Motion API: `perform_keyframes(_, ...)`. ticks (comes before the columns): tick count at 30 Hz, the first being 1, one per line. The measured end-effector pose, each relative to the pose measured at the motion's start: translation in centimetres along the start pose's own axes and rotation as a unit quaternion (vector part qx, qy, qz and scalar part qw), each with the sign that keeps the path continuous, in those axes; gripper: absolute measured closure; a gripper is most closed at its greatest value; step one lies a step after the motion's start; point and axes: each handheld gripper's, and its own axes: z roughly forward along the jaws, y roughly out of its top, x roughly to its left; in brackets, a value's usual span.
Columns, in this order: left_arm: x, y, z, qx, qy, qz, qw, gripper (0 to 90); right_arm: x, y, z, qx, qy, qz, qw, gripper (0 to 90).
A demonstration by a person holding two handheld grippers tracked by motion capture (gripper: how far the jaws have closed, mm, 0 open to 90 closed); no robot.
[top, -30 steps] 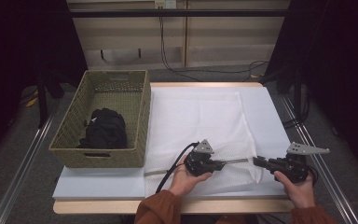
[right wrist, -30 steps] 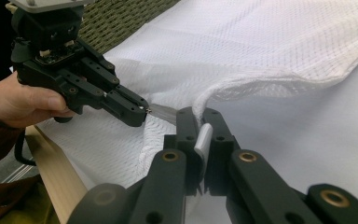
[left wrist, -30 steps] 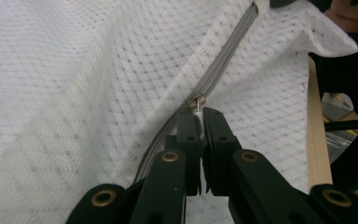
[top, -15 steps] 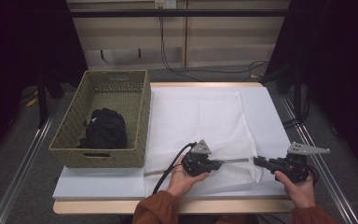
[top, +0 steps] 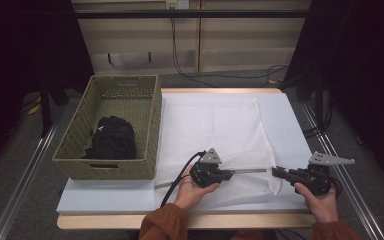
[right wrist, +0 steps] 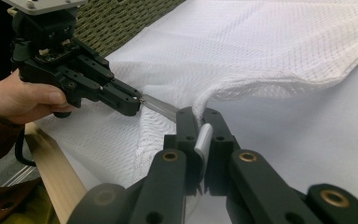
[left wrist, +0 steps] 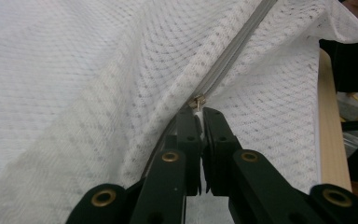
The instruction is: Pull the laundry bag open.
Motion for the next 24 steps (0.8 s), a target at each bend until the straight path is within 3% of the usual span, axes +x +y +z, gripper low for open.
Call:
perform_keyframes(5,0.3,-0.2,-0.5,0.011,0.003,0.002,0.9999,86.6,0.0,0.0,0.0,-0.001,0.0,0.002,1.0,87.0)
perform_keyframes(24,0.6,-0.7,-1.1,0.018,0.006,-0.003,0.9998,86.6,0.0,-0.1,0.0,0.0,0.001,0.006,1.0,87.0)
